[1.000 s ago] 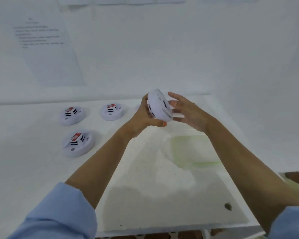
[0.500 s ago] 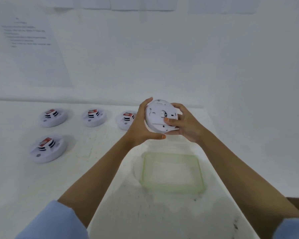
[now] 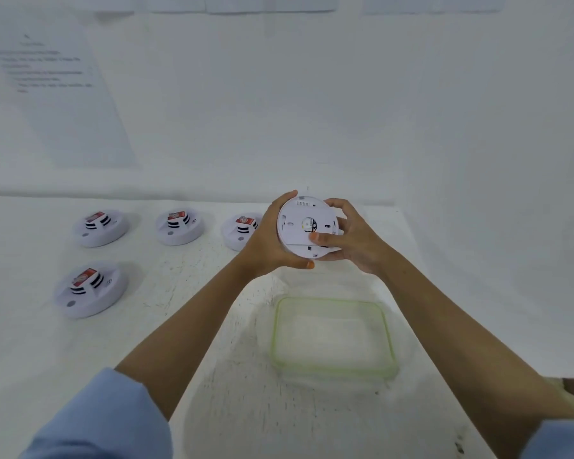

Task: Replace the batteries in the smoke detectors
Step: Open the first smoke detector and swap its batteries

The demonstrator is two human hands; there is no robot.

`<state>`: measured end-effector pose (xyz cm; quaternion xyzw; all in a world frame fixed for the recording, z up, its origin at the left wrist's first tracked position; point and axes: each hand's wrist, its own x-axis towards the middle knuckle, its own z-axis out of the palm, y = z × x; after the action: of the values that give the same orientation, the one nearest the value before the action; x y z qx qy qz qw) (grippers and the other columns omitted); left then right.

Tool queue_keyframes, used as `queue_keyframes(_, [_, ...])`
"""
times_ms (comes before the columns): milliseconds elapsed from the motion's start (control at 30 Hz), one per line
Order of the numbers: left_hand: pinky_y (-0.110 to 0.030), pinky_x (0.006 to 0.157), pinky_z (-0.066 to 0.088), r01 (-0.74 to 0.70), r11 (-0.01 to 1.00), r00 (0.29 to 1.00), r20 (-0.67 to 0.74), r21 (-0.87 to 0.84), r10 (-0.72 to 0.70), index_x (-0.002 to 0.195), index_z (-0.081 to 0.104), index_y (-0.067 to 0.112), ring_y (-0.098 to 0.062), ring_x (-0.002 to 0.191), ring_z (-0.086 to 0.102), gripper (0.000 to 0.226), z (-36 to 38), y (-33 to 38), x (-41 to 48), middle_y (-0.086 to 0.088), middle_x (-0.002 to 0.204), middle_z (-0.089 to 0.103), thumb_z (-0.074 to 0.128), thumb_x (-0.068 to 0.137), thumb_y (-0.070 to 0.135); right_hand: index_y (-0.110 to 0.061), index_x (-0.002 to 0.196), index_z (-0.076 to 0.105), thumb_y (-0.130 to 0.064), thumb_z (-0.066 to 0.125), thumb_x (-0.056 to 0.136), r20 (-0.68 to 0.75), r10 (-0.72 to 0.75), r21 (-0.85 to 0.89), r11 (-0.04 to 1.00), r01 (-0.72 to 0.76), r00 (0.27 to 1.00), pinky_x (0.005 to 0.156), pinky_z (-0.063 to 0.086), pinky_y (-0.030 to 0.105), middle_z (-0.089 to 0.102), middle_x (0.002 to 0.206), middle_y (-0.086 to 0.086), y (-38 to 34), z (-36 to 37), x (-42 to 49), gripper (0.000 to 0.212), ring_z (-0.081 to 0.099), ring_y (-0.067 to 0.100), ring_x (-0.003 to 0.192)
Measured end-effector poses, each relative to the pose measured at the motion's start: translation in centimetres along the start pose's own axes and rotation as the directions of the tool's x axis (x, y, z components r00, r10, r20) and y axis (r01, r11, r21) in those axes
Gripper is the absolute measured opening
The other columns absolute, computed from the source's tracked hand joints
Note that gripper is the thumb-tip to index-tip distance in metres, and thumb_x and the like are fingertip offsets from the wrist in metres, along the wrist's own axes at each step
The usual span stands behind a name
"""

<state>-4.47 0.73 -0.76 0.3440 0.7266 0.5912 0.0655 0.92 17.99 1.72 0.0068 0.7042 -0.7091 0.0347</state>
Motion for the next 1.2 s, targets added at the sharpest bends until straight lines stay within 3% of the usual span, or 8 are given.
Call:
queue_keyframes(133, [-0.013, 0.081, 0.049, -0.009, 1.000, 1.000, -0.014, 0.026, 0.009, 0.125, 0.032, 0.028, 0.008, 0.111, 0.049, 0.101, -0.4, -0.2, 0.3, 0.013, 0.124, 0.046, 0.086, 0.040, 0.019, -0.025, 0.123, 0.041, -0.011, 0.075, 0.074, -0.008, -0.015, -0.132, 0.991, 0.014, 1.000, 0.075, 0.058, 0.033, 0.056, 0.119, 0.009, -0.3, 0.0, 0.3, 0.061, 0.061, 0.023, 0.099])
queue_keyframes(200, [-0.010, 0.078, 0.048, -0.012, 1.000, 1.000, -0.027, 0.026, 0.012, 0.126, 0.031, 0.023, 0.012, 0.107, 0.049, 0.103, -0.7, -0.4, 0.4, 0.013, 0.120, 0.046, 0.086, 0.040, 0.006, -0.027, 0.127, 0.040, -0.016, 0.078, 0.072, -0.048, -0.134, -0.344, 0.933, 0.110, 0.990, 0.079, 0.051, 0.021, 0.050, 0.122, 0.001, -0.7, -0.1, 0.4, 0.068, 0.054, 0.019, 0.107])
queue_keyframes(300, [-0.008, 0.077, 0.047, -0.017, 0.999, 1.000, -0.021, 0.029, 0.018, 0.126, 0.030, 0.019, 0.016, 0.104, 0.048, 0.100, -1.0, -0.3, 0.6, 0.012, 0.119, 0.044, 0.081, 0.043, 0.000, -0.023, 0.133, 0.040, -0.020, 0.081, 0.067, 0.053, -0.353, -0.655, 0.694, 0.300, 0.934, 0.091, 0.040, 0.020, 0.034, 0.121, -0.009, -2.0, 0.0, 0.5, 0.078, 0.037, 0.012, 0.116])
queue_keyframes(433, [-0.006, 0.077, 0.045, -0.036, 0.999, 0.999, 0.018, 0.027, 0.035, 0.127, 0.027, 0.015, 0.020, 0.101, 0.048, 0.099, -1.0, 0.1, 1.0, 0.010, 0.120, 0.042, 0.079, 0.044, -0.002, -0.020, 0.131, 0.042, -0.025, 0.078, 0.066, 0.240, -0.313, -0.846, 0.397, 0.356, 0.919, 0.089, 0.038, 0.025, 0.037, 0.116, -0.006, -3.6, 0.8, 0.6, 0.075, 0.034, 0.011, 0.106])
queue_keyframes(600, [-0.009, 0.077, 0.047, -0.033, 0.999, 0.998, 0.055, 0.036, 0.031, 0.133, 0.028, 0.011, 0.015, 0.103, 0.049, 0.106, -1.3, 0.0, 1.0, 0.010, 0.122, 0.044, 0.084, 0.042, 0.007, -0.014, 0.124, 0.046, -0.028, 0.078, 0.064, 0.301, -0.250, -0.895, 0.260, 0.363, 0.920, 0.082, 0.040, 0.025, 0.038, 0.106, -0.007, -4.6, 0.8, 1.2, 0.069, 0.041, 0.013, 0.099])
queue_keyframes(833, [-0.011, 0.079, 0.048, 0.010, 0.999, 0.996, 0.089, 0.035, -0.013, 0.131, 0.030, 0.018, 0.012, 0.104, 0.051, 0.103, -1.8, -0.2, 1.0, 0.009, 0.122, 0.046, 0.080, 0.041, 0.023, -0.004, 0.116, 0.051, -0.032, 0.078, 0.061, 0.356, -0.261, -0.920, 0.069, 0.385, 0.897, 0.074, 0.039, 0.024, 0.049, 0.104, 0.008, -4.5, 1.6, 1.7, 0.067, 0.048, 0.022, 0.092])
queue_keyframes(1067, [-0.006, 0.080, 0.044, 0.014, 0.998, 0.994, 0.110, 0.063, -0.021, 0.127, 0.032, 0.021, 0.015, 0.103, 0.050, 0.098, -2.0, -0.6, 1.4, 0.012, 0.120, 0.047, 0.083, 0.044, 0.013, -0.001, 0.116, 0.051, -0.032, 0.077, 0.060, 0.361, -0.229, -0.928, 0.011, 0.374, 0.904, 0.077, 0.043, 0.029, 0.050, 0.103, 0.011, -4.4, 1.8, 2.2, 0.069, 0.049, 0.024, 0.091])
queue_keyframes(1200, [-0.010, 0.082, 0.046, 0.029, 0.998, 0.991, 0.126, 0.054, -0.036, 0.129, 0.032, 0.024, 0.011, 0.107, 0.050, 0.099, -2.1, -0.4, 1.7, 0.011, 0.123, 0.047, 0.080, 0.043, 0.023, -0.003, 0.119, 0.050, -0.029, 0.078, 0.061, 0.357, -0.228, -0.925, 0.049, 0.376, 0.906, 0.076, 0.039, 0.024, 0.050, 0.105, 0.010, -4.9, 1.2, 2.2, 0.069, 0.049, 0.022, 0.092])
